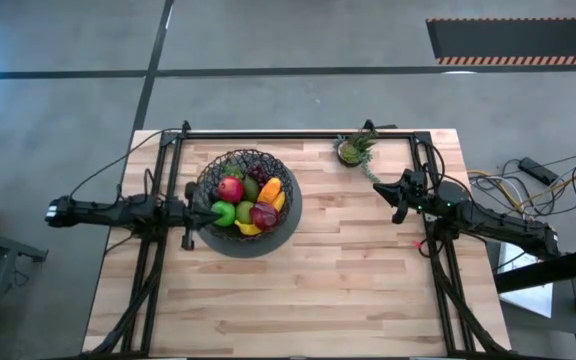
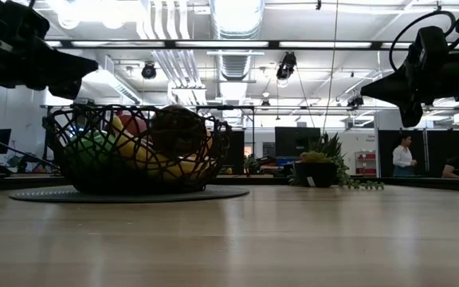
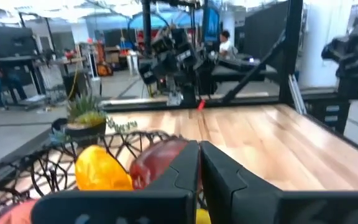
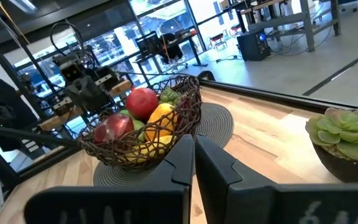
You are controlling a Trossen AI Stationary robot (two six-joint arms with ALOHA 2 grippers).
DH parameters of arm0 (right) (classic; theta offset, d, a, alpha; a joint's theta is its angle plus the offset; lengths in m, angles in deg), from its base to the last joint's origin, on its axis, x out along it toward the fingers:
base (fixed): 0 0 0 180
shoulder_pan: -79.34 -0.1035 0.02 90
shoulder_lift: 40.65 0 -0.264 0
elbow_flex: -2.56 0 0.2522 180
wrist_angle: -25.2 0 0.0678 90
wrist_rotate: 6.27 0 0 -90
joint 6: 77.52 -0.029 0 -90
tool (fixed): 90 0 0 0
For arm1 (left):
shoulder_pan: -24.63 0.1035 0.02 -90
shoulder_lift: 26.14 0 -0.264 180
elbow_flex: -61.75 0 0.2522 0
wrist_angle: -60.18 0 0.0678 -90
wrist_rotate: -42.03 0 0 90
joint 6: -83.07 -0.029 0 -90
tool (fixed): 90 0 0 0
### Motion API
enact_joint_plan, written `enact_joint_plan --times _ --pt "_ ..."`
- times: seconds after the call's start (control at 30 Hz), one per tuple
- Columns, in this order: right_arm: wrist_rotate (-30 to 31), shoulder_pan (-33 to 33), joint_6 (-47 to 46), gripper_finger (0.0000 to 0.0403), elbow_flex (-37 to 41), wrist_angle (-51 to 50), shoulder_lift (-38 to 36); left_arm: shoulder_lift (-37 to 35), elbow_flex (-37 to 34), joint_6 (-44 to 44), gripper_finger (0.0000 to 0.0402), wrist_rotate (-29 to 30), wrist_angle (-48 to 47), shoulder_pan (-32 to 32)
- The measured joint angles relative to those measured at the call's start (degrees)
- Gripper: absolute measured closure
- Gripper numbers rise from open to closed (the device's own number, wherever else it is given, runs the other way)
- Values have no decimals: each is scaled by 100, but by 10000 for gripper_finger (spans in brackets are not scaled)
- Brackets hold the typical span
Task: Build produce basket
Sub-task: Return to Home Position
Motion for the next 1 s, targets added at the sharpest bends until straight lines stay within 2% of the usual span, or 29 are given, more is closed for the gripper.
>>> enact_joint_plan --times 0.3,0.7,0.87,1.0 --pt "-2 0 0 394 0 0 2 746 -8 496 402 24 36 0" --pt "-2 0 0 394 0 0 2 1398 -15 450 402 62 157 0" --pt "-4 0 0 394 0 0 2 1519 -17 450 401 60 140 0" --pt "-4 0 0 394 0 1 2 1129 -17 450 401 58 110 5"
